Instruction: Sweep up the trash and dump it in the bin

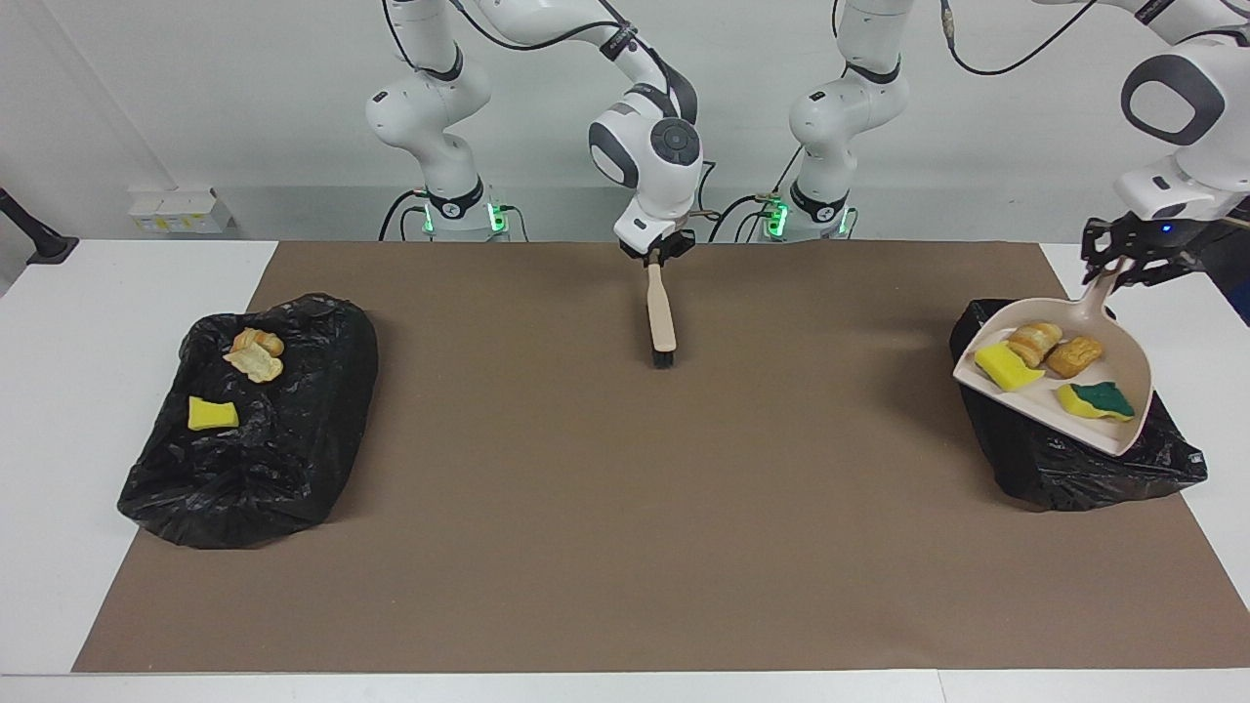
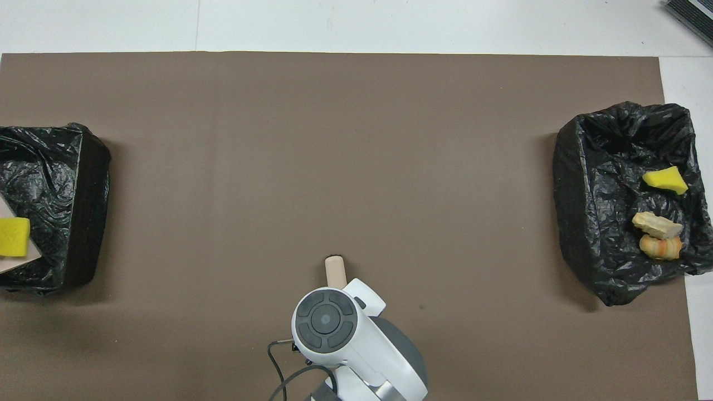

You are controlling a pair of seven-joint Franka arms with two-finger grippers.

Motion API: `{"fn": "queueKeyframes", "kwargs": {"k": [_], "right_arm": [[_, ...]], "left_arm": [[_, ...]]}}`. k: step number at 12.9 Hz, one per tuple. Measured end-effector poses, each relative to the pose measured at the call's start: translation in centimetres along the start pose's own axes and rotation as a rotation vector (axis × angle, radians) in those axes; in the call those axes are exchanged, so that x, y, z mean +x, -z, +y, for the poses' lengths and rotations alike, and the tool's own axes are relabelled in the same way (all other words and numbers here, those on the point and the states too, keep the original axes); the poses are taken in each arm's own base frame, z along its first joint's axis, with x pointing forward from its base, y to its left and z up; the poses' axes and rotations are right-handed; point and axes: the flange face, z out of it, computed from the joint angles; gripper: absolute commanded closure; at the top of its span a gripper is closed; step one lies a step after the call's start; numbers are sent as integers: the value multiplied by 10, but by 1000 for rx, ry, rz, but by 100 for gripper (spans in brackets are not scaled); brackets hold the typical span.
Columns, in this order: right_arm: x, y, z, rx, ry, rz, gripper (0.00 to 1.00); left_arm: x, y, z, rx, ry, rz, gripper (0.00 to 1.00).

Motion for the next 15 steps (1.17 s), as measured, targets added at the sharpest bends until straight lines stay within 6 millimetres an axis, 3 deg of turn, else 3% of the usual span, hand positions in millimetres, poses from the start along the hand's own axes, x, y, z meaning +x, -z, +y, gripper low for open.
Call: {"fn": "queueKeyframes", "kwargs": {"k": [3, 8, 11, 15], "right_arm": [[20, 68, 27, 14, -24, -19, 0], [50, 171, 86, 39, -8, 7, 0], [68, 215, 134, 62, 44, 36, 0], [93, 249, 210, 6, 136, 119, 0]], "left_arm": [[5, 10, -6, 51, -76, -133, 100], [51, 63, -19, 175, -220, -312, 100], [83, 87, -18, 217, -293, -412, 100], [91, 108, -19, 234, -307, -494, 100]]}}
